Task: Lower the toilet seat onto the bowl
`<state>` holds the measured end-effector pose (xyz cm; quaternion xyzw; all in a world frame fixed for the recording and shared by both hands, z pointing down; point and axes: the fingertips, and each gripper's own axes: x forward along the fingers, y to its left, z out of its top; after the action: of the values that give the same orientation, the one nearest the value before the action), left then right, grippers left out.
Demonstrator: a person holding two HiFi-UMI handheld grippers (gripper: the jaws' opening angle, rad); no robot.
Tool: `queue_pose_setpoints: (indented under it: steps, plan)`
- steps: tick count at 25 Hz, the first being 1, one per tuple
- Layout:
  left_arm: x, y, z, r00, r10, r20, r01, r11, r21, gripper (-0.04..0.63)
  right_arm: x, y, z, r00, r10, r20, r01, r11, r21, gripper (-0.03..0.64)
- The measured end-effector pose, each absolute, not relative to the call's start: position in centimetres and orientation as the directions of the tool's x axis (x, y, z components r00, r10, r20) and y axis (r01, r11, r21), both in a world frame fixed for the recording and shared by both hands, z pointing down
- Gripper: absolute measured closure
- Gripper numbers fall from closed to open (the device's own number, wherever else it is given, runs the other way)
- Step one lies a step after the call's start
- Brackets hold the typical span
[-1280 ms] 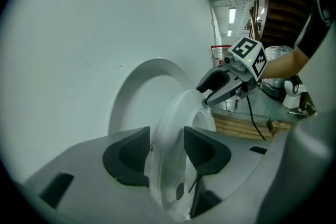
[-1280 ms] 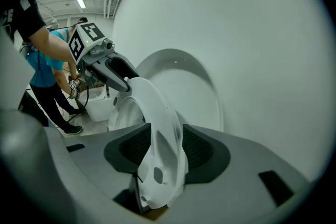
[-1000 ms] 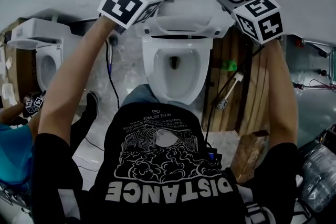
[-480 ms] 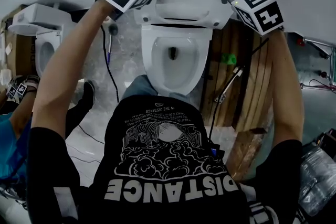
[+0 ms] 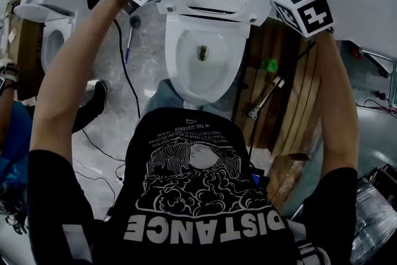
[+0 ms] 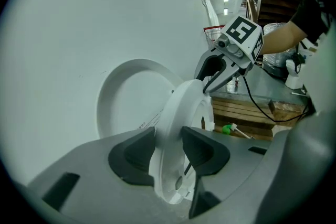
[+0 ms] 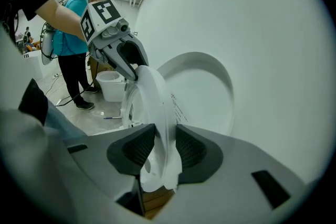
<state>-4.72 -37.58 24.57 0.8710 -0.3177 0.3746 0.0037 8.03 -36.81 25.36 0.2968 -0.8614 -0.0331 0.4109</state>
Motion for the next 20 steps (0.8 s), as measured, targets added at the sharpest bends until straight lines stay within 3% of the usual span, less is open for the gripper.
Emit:
queue_pose_setpoints:
  steps: [12, 20]
  plan:
    - [-4.9, -31.7, 24.8, 0.441, -0.599, 0.668, -0.564, -0.764, -0.313, 0.420, 7.7, -31.0, 25.7, -0.507, -0.505, 0.698, -0.405, 0.855, 0.324, 0.485]
    - [-4.2, -28.4, 25.5, 0.463, -0.574, 0.675, -0.535, -0.789, -0.303, 0.421, 7.8, -28.3, 26.0, -0.516, -0.542, 0.663, -0.417, 0.836, 0.358, 0.485]
